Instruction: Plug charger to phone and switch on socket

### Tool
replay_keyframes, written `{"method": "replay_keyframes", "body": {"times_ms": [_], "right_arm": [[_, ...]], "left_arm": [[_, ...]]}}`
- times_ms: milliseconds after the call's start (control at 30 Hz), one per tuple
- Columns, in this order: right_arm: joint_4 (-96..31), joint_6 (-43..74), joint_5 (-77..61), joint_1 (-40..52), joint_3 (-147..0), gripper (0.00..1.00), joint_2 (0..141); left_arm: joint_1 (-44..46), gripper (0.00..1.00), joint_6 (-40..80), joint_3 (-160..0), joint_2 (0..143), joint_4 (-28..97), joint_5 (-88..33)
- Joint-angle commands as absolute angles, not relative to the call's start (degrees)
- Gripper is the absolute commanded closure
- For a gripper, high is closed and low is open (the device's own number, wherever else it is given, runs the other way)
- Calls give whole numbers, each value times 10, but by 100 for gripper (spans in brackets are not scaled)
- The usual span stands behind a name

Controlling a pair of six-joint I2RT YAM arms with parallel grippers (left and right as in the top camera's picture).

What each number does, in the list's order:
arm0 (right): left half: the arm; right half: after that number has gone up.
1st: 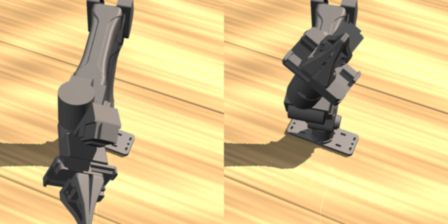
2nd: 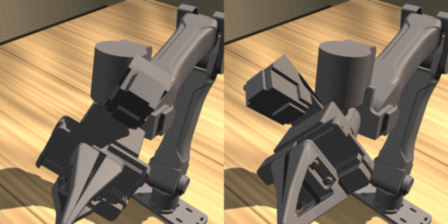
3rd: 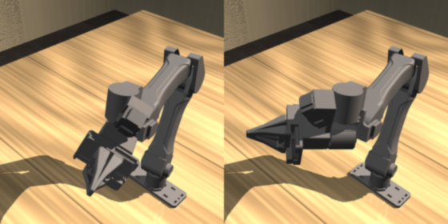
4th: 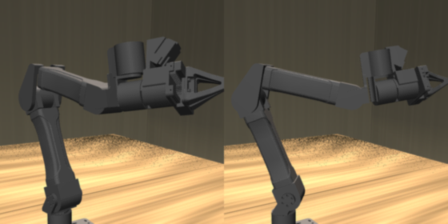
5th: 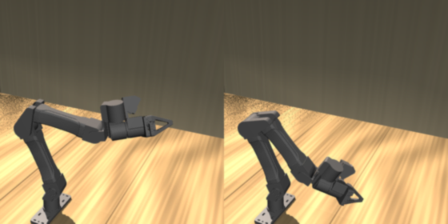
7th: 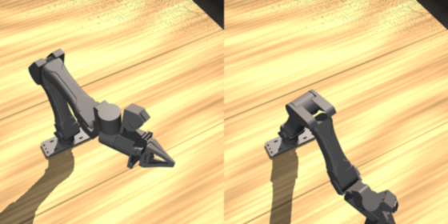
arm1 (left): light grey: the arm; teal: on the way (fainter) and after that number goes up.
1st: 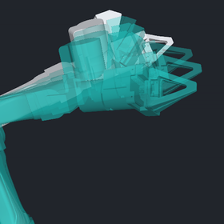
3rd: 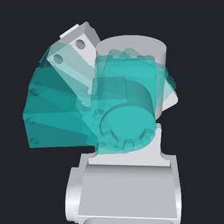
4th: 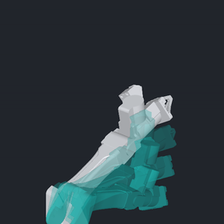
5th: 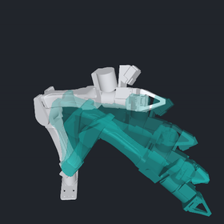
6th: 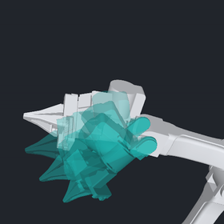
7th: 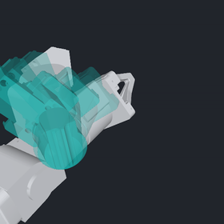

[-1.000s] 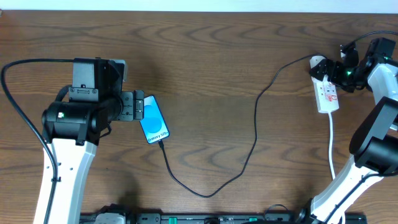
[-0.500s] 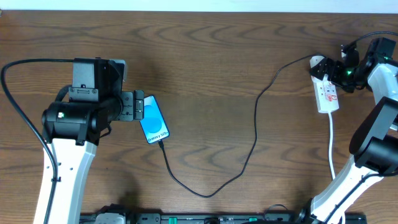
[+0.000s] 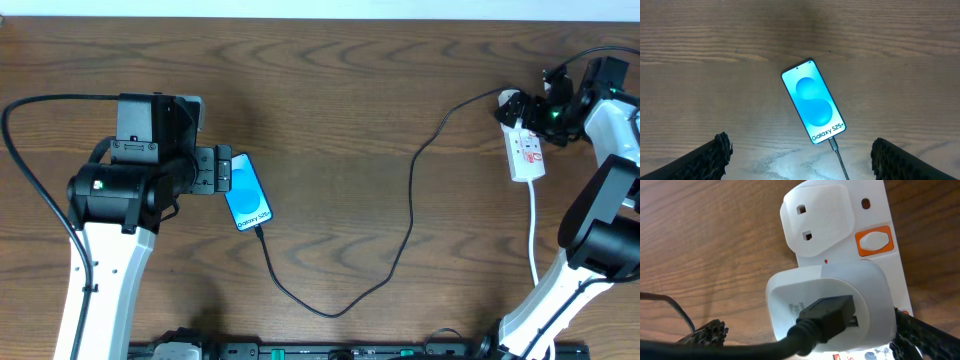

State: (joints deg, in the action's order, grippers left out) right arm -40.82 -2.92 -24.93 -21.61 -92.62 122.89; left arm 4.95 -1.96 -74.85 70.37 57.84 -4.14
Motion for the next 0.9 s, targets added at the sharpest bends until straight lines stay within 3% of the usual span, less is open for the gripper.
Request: {"method": "replay_keyframes", "body": {"times_ms": [0,867], "right_arm": [[-422,-17,-286,-190,-920,1,1233],[-384,19,-291,-181,-861,1,1233]], "left_arm": [[51,9,-25,-757,704,578,-38],[51,9,-25,-757,704,578,-38]]}}
